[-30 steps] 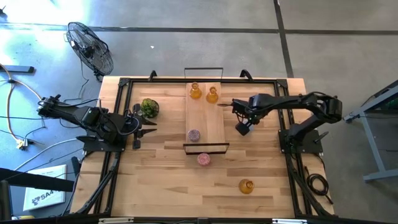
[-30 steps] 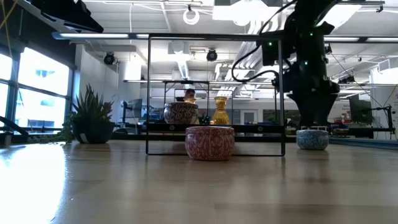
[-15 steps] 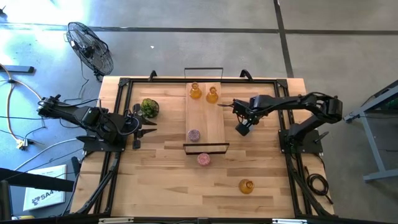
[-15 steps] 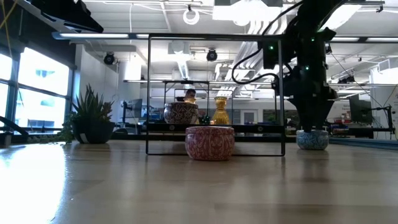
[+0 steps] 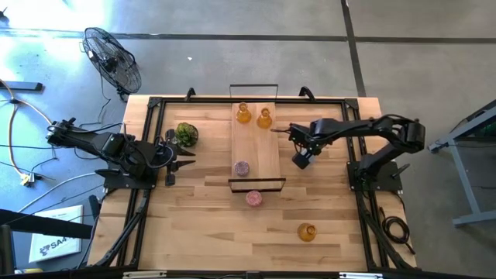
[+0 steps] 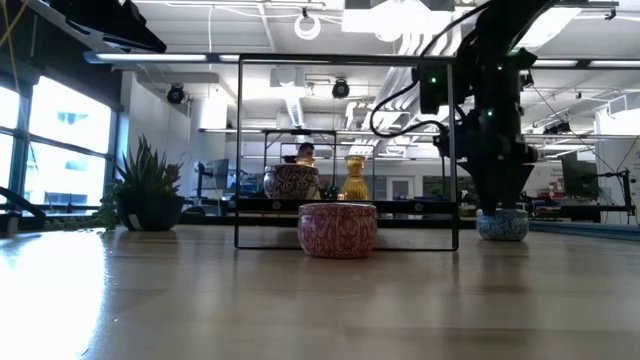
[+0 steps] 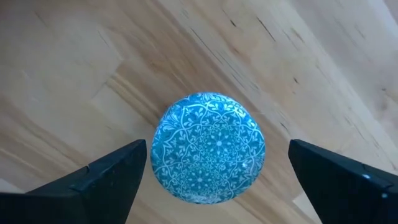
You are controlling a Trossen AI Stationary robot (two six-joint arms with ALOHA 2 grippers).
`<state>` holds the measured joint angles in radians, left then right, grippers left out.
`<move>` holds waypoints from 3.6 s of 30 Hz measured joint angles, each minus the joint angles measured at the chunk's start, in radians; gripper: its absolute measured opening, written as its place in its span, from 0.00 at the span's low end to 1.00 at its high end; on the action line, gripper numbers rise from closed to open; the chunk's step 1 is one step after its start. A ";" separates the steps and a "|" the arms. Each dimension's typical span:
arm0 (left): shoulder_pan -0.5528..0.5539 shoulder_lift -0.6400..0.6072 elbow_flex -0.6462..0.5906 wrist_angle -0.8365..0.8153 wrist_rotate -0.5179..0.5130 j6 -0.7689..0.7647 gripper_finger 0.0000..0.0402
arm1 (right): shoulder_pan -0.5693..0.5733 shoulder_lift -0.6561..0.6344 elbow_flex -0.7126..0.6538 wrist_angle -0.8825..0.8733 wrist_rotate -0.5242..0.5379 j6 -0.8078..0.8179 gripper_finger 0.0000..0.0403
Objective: Pick & Place candle stick holders
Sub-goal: Put the blue scented candle on the shelf
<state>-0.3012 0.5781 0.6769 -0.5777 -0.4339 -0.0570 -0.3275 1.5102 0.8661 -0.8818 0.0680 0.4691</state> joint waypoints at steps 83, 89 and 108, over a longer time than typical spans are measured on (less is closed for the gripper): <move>0.000 0.000 0.000 0.000 0.000 0.000 0.23 | 0.226 0.283 0.462 0.124 -0.145 -0.130 0.71; 0.000 0.000 0.000 0.000 0.000 0.000 0.23 | 0.227 0.302 0.462 0.135 -0.153 -0.128 0.71; 0.000 0.000 0.000 0.000 0.000 0.000 0.23 | 0.233 0.302 0.462 0.186 -0.154 -0.137 0.81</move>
<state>-0.3013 0.5784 0.6769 -0.5775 -0.4339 -0.0573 -0.0948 1.8122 1.3277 -0.6960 -0.0861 0.3317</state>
